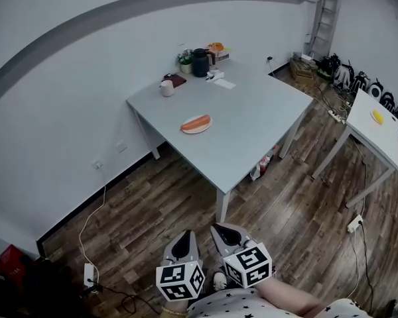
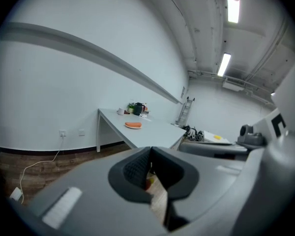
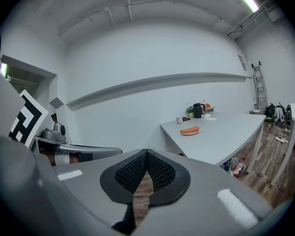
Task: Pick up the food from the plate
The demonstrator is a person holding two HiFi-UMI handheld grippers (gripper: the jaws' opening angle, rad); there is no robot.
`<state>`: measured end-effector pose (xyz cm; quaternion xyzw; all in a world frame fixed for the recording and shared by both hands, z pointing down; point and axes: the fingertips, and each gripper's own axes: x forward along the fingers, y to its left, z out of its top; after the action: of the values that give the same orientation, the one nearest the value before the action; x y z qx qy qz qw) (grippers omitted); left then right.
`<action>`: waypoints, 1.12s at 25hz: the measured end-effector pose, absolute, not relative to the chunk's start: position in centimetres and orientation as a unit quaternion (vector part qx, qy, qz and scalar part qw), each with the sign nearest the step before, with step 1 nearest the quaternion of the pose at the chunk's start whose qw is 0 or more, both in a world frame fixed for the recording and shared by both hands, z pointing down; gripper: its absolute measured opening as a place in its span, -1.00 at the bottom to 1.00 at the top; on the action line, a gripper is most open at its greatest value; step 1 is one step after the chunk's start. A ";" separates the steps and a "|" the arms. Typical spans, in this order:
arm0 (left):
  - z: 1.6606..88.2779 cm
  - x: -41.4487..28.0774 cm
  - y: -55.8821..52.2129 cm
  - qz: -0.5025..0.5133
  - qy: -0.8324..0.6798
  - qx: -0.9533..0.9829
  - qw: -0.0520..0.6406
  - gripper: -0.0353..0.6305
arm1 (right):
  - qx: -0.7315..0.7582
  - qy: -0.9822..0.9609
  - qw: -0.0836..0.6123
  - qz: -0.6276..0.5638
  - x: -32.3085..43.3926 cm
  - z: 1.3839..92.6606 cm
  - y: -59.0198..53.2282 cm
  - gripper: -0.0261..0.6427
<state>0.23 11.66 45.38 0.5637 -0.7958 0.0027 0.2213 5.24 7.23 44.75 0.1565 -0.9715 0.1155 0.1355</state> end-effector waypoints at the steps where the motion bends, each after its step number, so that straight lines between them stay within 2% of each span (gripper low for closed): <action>1: 45.4 -0.2 10.6 0.005 -0.795 0.565 0.221 -0.87 | 0.160 -0.971 0.135 0.118 4.9 44.8 6.0 -0.93; 15: 47.1 -9.9 -3.9 0.025 -0.770 0.597 0.224 -0.87 | 0.226 -0.954 0.136 0.139 -1.1 46.6 -7.9 -0.93; 28: 48.0 -23.1 -22.0 0.070 -0.701 0.671 0.233 -0.87 | 0.304 -0.935 0.125 0.131 -13.7 44.6 -24.3 -0.93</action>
<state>-23.10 -21.95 48.03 0.6705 -0.7008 0.0700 0.2333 -13.74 -24.28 44.62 0.3044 -0.9351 0.1309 0.1253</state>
